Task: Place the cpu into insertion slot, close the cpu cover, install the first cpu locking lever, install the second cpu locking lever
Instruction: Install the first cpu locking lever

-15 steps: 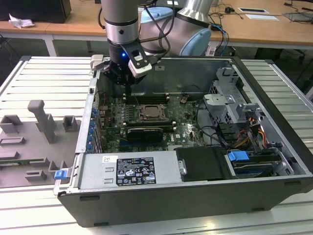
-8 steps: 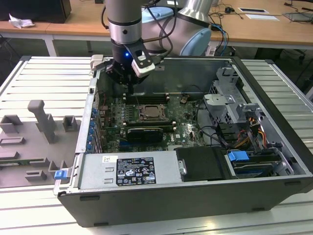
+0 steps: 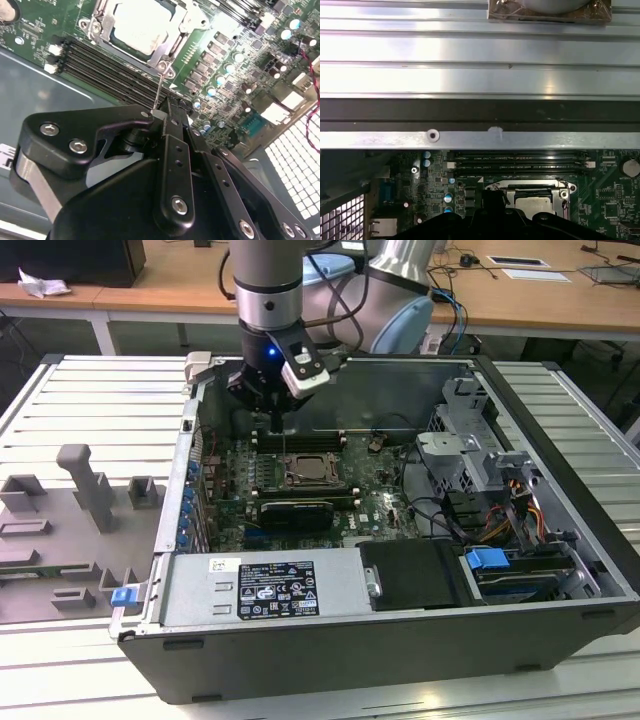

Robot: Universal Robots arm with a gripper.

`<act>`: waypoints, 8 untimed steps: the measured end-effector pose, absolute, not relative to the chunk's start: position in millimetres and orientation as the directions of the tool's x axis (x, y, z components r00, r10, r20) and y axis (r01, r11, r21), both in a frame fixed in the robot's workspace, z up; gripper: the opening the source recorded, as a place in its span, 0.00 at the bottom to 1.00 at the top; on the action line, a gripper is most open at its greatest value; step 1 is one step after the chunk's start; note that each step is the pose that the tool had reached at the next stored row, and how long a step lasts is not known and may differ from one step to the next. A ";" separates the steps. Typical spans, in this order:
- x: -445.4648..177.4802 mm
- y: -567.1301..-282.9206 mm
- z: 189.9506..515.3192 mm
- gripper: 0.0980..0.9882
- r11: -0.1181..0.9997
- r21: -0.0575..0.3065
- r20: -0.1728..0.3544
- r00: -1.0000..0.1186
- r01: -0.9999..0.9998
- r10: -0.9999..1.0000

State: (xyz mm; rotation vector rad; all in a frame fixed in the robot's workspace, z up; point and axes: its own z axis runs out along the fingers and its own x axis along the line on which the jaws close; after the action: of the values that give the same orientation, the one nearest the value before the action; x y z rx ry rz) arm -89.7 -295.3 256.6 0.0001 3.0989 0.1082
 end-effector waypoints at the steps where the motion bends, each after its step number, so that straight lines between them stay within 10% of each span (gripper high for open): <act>1: -88.2 -295.3 256.5 0.01 0.998 0.070 -0.041 -0.999 -0.001 0.002; 8: -80.7 -295.3 256.2 0.01 0.998 0.070 -0.041 -0.999 -0.001 0.001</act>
State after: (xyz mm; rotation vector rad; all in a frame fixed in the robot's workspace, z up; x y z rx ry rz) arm -80.7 -295.3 256.2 0.0001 3.0989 0.1082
